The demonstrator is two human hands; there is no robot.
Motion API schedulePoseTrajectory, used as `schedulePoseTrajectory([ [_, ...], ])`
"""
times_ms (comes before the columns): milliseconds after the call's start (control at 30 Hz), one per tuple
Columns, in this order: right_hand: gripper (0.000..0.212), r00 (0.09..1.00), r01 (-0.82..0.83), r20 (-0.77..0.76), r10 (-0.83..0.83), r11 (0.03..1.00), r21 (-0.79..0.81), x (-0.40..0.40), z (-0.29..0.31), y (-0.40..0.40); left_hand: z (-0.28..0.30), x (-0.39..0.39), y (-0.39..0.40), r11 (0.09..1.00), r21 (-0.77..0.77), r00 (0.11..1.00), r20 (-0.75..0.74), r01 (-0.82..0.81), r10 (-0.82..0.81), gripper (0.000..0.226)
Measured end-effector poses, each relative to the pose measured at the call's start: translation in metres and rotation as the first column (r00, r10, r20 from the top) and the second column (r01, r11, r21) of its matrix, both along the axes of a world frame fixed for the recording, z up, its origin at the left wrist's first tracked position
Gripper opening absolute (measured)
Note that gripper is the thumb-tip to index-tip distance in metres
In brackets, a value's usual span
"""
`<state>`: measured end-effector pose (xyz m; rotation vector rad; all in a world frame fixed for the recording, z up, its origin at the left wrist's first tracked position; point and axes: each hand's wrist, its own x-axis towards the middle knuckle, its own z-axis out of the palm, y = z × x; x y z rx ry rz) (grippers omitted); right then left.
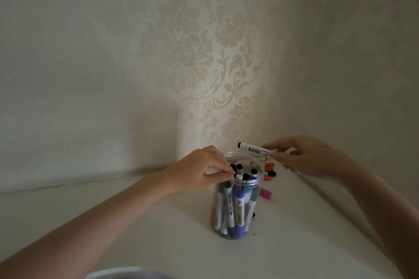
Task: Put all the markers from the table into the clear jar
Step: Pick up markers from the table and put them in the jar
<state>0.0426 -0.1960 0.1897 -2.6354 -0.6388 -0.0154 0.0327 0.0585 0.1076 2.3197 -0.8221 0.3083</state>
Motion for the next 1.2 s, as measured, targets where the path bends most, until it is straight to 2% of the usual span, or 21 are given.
schedulePoseTrajectory([
  [67, 0.027, 0.994, -0.065, -0.094, 0.06, 0.997, -0.045, -0.001, 0.002, 0.002, -0.002, 0.002, 0.0, 1.0, 0.012, 1.0, 0.0, 0.003, -0.003, 0.019],
  [167, 0.011, 0.999, -0.051, 0.014, 0.051, 0.997, 0.064, 0.001, 0.004, 0.005, -0.003, 0.003, 0.002, 0.994, -0.111, 0.998, 0.059, 0.009, -0.003, 0.019],
  [233, 0.017, 0.997, -0.027, 0.083, 0.013, 0.986, 0.167, 0.004, 0.001, 0.012, -0.007, 0.003, 0.005, 0.985, -0.175, 0.994, 0.11, 0.001, 0.019, 0.028],
  [300, 0.02, 0.991, -0.054, 0.13, 0.032, 0.983, 0.174, 0.006, -0.007, 0.024, -0.01, 0.004, 0.005, 0.991, -0.132, 0.992, 0.124, -0.018, 0.034, 0.041],
  [400, 0.023, 0.987, -0.106, 0.122, 0.103, 0.994, 0.024, 0.005, -0.023, 0.045, -0.014, 0.0, 0.002, 0.998, -0.026, 0.997, 0.054, -0.05, 0.051, 0.058],
  [467, 0.034, 0.988, -0.113, 0.1, 0.12, 0.991, -0.073, 0.005, -0.03, 0.049, -0.017, -0.003, 0.0, 0.999, 0.017, 0.999, 0.0, -0.047, 0.047, 0.068],
  [533, 0.033, 0.982, -0.115, 0.141, 0.124, 0.991, -0.065, 0.003, -0.031, 0.043, -0.019, -0.005, 0.0, 0.999, -0.005, 0.996, -0.08, -0.044, 0.043, 0.084],
  [600, 0.015, 0.981, -0.119, 0.156, 0.116, 0.993, 0.008, 0.003, -0.031, 0.036, -0.019, -0.005, -0.003, 0.997, -0.048, 0.987, -0.149, -0.061, 0.054, 0.102],
  [633, 0.019, 0.983, -0.104, 0.154, 0.099, 0.994, 0.027, 0.003, -0.032, 0.035, -0.017, -0.003, -0.005, 0.995, -0.067, 0.983, -0.176, -0.069, 0.056, 0.108],
  [700, 0.023, 0.987, -0.034, 0.154, 0.039, 0.999, -0.036, 0.008, -0.036, 0.038, -0.01, 0.0, -0.012, 0.993, -0.09, 0.972, -0.229, -0.081, 0.059, 0.114],
  [767, 0.016, 0.978, 0.033, 0.211, 0.004, 0.985, -0.168, 0.009, -0.038, 0.043, -0.005, 0.005, -0.018, 0.993, -0.082, 0.967, -0.247, -0.083, 0.061, 0.114],
  [867, 0.031, 0.94, 0.07, 0.337, 0.043, 0.946, -0.316, 0.013, -0.038, 0.041, -0.005, 0.009, -0.021, 0.993, -0.087, 0.964, -0.261, -0.084, 0.058, 0.108],
  [900, 0.031, 0.943, 0.044, 0.326, 0.067, 0.947, -0.319, 0.014, -0.037, 0.038, -0.006, 0.009, -0.02, 0.992, -0.095, 0.962, -0.266, -0.08, 0.052, 0.106],
  [933, 0.028, 0.949, 0.018, 0.309, 0.059, 0.971, -0.239, 0.015, -0.036, 0.033, -0.006, 0.01, -0.019, 0.992, -0.102, 0.961, -0.275, -0.071, 0.041, 0.104],
  [967, 0.025, 0.951, 0.032, 0.308, -0.004, 0.996, -0.088, 0.018, -0.036, 0.025, -0.005, 0.011, -0.016, 0.992, -0.11, 0.957, -0.291, -0.06, 0.026, 0.102],
  [1033, 0.018, 0.928, 0.124, 0.313, -0.204, 0.958, 0.257, 0.025, -0.044, 0.007, -0.001, 0.015, -0.007, 0.99, -0.127, 0.943, -0.334, -0.054, 0.009, 0.098],
  [1067, 0.011, 0.923, 0.173, 0.288, -0.256, 0.943, 0.282, 0.03, -0.054, -0.004, 0.002, 0.017, -0.002, 0.989, -0.138, 0.935, -0.354, -0.06, 0.007, 0.097],
  [1100, 0.004, 0.939, 0.226, 0.222, -0.263, 0.957, 0.182, 0.032, -0.07, -0.013, 0.004, 0.019, 0.003, 0.986, -0.151, 0.928, -0.373, -0.066, 0.005, 0.097],
  [1133, 0.008, 0.959, 0.257, 0.109, -0.26, 0.966, 0.04, 0.032, -0.092, -0.017, 0.006, 0.021, 0.007, 0.985, -0.158, 0.921, -0.389, -0.066, 0.0, 0.098],
  [1167, 0.02, 0.965, 0.261, -0.017, -0.263, 0.961, -0.094, 0.031, -0.119, -0.019, 0.007, 0.023, 0.01, 0.986, -0.156, 0.916, -0.401, -0.063, -0.005, 0.098],
  [1200, 0.033, 0.955, 0.257, -0.114, -0.274, 0.956, -0.143, 0.028, -0.145, -0.016, 0.009, 0.025, 0.012, 0.988, -0.145, 0.911, -0.412, -0.059, -0.006, 0.099],
])
